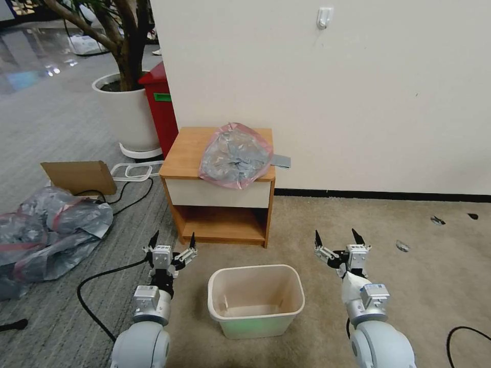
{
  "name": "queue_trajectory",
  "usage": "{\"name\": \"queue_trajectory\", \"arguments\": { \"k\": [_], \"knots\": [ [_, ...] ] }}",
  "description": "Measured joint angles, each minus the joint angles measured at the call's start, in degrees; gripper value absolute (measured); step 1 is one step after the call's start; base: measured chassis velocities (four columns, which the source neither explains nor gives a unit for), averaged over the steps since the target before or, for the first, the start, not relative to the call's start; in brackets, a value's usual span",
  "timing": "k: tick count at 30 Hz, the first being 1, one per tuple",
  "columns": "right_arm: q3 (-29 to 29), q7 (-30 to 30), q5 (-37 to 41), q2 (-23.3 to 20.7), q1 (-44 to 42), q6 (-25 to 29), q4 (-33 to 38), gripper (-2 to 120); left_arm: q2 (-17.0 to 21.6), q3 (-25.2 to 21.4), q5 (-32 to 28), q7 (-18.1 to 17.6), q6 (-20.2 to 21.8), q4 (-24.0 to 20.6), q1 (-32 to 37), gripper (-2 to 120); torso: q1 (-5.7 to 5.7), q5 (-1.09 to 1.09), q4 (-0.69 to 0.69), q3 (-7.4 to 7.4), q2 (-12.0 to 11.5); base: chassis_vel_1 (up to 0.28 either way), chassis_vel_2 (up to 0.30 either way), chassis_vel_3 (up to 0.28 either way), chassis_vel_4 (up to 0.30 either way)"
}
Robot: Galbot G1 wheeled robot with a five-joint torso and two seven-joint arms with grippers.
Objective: Pick up the garbage bag from the table and place it over the trash can.
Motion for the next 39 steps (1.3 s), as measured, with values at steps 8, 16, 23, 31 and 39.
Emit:
{"name": "queue_trajectory", "arguments": {
  "k": [8,16,23,31,39],
  "knots": [
    [0.0,0.0,0.0,0.0,0.0,0.0,0.0,100,0.0,0.0,0.0,0.0,0.0,0.0,0.0,100,0.0,0.0,0.0,0.0,0.0,0.0,0.0,0.0,0.0],
    [0.0,0.0,0.0,0.0,0.0,0.0,0.0,100,0.0,0.0,0.0,0.0,0.0,0.0,0.0,100,0.0,0.0,0.0,0.0,0.0,0.0,0.0,0.0,0.0],
    [0.0,0.0,0.0,0.0,0.0,0.0,0.0,100,0.0,0.0,0.0,0.0,0.0,0.0,0.0,100,0.0,0.0,0.0,0.0,0.0,0.0,0.0,0.0,0.0],
    [-0.01,0.0,0.1,0.08,-0.2,-0.18,0.52,100,0.14,-0.13,-0.09,0.0,0.09,-0.67,0.43,100,0.0,0.0,0.0,0.0,0.0,0.0,0.0,0.0,0.0],
    [-0.37,1.58,3.45,2.89,-5.41,-4.75,13.49,100,2.81,-3.41,-3.79,-0.87,4.14,-12.22,8.33,100,0.0,0.0,0.01,0.0,0.0,0.0,0.0,0.0,0.0]
  ]
}}
